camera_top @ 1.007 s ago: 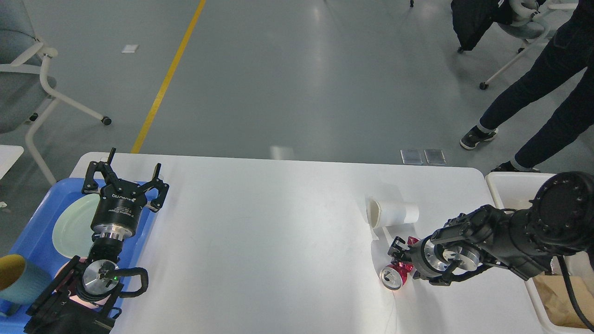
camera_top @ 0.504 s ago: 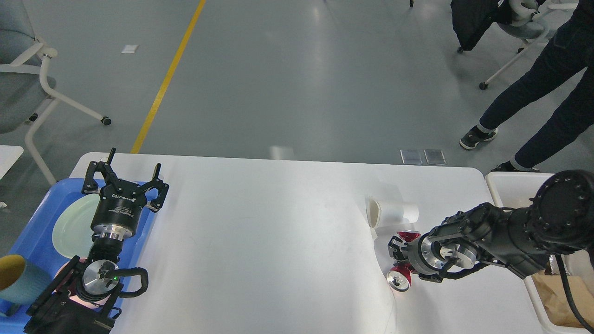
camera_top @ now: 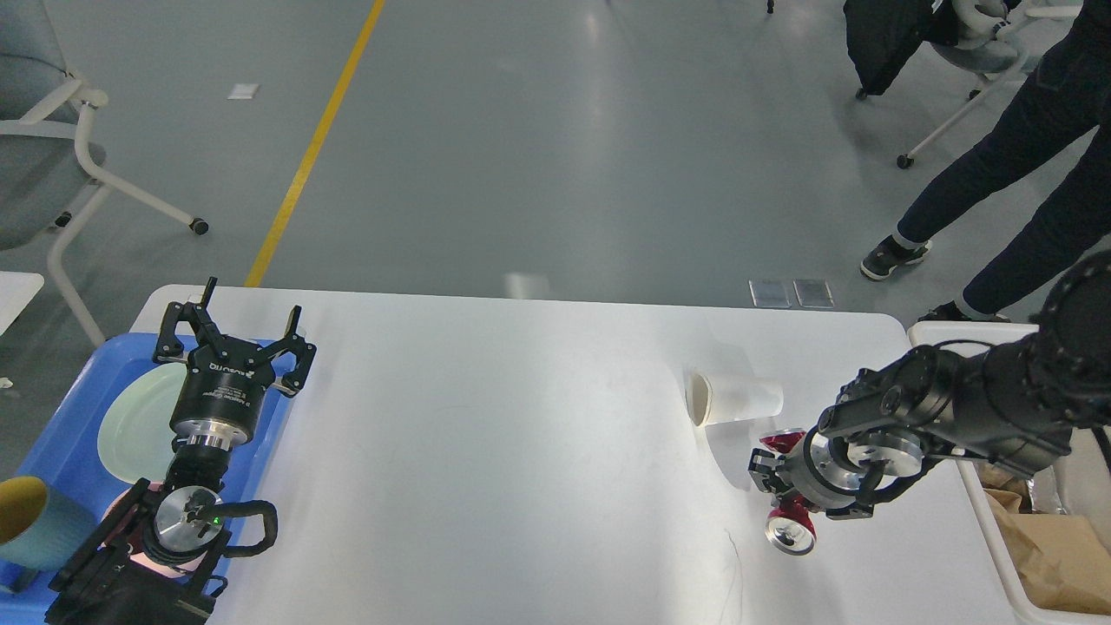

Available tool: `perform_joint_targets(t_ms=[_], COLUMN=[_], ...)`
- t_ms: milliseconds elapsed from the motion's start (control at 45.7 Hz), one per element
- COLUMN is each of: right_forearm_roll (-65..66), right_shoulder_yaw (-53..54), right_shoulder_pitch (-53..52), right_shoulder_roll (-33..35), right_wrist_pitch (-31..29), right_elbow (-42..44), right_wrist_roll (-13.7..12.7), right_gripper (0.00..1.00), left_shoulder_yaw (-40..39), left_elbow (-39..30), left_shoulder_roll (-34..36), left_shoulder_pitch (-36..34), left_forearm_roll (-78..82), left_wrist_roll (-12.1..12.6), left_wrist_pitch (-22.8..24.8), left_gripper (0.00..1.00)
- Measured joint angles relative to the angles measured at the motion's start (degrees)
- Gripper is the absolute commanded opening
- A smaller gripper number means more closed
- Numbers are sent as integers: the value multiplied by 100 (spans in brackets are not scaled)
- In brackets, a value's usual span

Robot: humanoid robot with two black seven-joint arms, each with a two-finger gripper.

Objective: Tidy desktop
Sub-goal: 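Carry the red can into the white bin and release it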

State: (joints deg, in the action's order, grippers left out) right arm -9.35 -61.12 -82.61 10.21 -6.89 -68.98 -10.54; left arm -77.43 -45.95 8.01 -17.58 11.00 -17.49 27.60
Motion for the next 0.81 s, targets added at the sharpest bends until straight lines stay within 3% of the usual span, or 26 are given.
perform_joint_targets(t_ms=[109, 328, 525, 679, 810], right_forearm_roll=[186, 416, 974, 1064, 1052], right_shoulder_yaw=[-423, -1391, -1673, -1849, -2205], right_shoulder_pitch=[-1028, -3402, -4693, -4763, -4585], right_shoulder_roll=[156, 203, 557, 589, 778], right_wrist_pitch=[-281, -1493, -2562, -2541, -1904], right_elbow=[-878, -2285, -2684, -2673, -2599], right_wrist_roll=[10, 208, 415, 429, 431], right_gripper=[0, 0, 0, 0, 0], left_shoulder_yaw=[0, 0, 0, 0, 0], left_elbow=[-1, -1, -1, -1, -1], left_shoulder_roll=[3, 7, 8, 8, 8], left_shoulder_pitch=[0, 0, 0, 0, 4], left_forearm_roll=[0, -3, -3, -3, -3], left_wrist_roll=[0, 0, 0, 0, 0], left_wrist_pitch=[0, 0, 0, 0, 0], left_gripper=[96, 96, 96, 96, 96])
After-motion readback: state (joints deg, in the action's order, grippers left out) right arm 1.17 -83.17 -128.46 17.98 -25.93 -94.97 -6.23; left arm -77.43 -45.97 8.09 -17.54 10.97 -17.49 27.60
